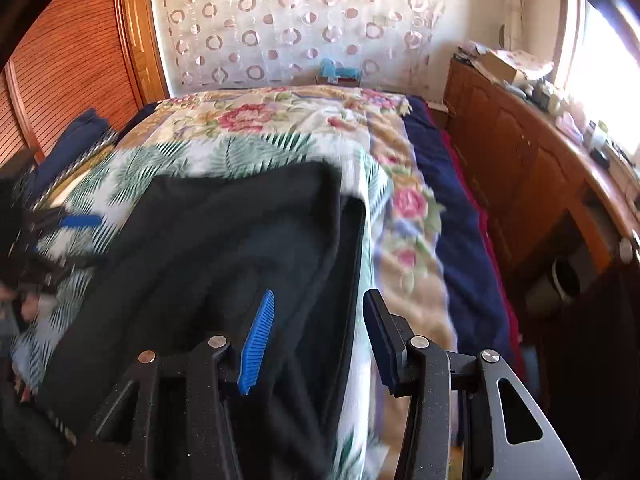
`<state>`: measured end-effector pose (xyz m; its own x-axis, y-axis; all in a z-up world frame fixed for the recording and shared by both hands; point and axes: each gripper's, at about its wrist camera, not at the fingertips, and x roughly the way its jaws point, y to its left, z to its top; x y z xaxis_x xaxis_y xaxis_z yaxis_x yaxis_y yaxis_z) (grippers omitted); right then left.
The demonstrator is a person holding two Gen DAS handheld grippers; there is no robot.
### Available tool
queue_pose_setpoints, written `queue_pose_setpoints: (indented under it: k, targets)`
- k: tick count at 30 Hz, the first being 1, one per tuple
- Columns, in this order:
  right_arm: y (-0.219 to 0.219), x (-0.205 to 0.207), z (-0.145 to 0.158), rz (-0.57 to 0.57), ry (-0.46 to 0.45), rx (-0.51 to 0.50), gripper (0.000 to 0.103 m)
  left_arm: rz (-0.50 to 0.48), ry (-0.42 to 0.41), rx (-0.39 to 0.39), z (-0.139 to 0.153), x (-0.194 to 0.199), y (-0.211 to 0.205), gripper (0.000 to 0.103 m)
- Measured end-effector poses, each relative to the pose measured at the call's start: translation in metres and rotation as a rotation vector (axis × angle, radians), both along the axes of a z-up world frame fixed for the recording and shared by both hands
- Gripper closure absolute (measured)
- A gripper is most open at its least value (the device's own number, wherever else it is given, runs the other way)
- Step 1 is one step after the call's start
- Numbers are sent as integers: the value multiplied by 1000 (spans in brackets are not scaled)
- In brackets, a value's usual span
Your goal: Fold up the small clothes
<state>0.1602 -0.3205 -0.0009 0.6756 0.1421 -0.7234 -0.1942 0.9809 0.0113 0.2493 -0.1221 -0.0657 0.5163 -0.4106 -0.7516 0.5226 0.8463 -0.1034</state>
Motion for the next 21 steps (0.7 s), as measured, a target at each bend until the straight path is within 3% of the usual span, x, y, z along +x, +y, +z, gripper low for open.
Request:
queue_pose_setpoints:
  k: [9,10,13,14,21]
  targets:
    - [0,-67,-24,-30,58,15,61,-25,-39,-8,5,-41,-9,24]
    - [1,-68,-26,-32,63,21,65,-27,-41,-8,5,-44,-10,24]
    - [6,-66,-32,-16,61,4,93,-32,-50,-10,7,-57,-10,24]
    - [7,-69,-30,-15,50,-3,98,-33,-53,-11,8,-59,-11,24]
    - [-4,-104,-1,-49,-20,-18,99,-44,-57,-20,9,-78,-10,24]
